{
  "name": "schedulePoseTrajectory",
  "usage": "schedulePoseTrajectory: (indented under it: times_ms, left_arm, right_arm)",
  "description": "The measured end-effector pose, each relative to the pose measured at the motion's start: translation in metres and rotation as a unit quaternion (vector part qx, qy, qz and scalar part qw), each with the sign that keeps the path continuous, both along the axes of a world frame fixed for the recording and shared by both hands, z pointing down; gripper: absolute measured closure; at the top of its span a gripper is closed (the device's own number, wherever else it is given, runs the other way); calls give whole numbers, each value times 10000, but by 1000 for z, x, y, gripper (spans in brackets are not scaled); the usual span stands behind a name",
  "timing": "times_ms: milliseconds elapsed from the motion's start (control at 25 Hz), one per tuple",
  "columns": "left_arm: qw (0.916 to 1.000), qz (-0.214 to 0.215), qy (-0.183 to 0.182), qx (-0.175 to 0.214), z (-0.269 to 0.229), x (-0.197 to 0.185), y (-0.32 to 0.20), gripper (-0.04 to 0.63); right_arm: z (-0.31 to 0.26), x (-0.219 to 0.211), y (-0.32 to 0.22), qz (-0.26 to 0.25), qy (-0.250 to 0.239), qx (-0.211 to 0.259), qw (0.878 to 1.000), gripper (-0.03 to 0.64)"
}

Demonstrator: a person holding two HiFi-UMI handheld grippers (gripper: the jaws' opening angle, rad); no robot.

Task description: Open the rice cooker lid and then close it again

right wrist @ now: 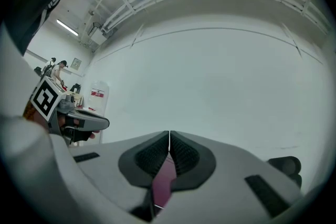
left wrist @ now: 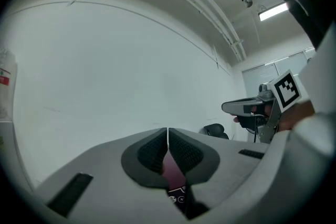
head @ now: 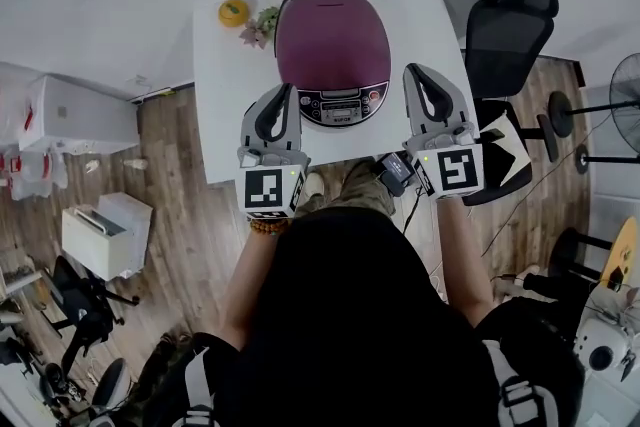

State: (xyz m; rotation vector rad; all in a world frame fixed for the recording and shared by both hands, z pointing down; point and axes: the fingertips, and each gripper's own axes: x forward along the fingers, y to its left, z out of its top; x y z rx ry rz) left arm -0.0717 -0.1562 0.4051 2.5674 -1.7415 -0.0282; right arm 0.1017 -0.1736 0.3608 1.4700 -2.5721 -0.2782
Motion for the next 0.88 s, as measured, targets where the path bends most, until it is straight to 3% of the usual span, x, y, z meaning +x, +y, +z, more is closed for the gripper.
schedulePoseTrajectory:
  times_ms: [560, 880]
  left_arm:
    - [9995, 241, -169, -93, 9, 9, 16, 565]
    - [9996, 134, -197, -148, 11, 1, 15, 565]
  right_arm:
    - [49, -29, -11, -493, 498, -510, 9962, 588]
    - [75, -41, -21, -696, 621, -934, 9913, 588]
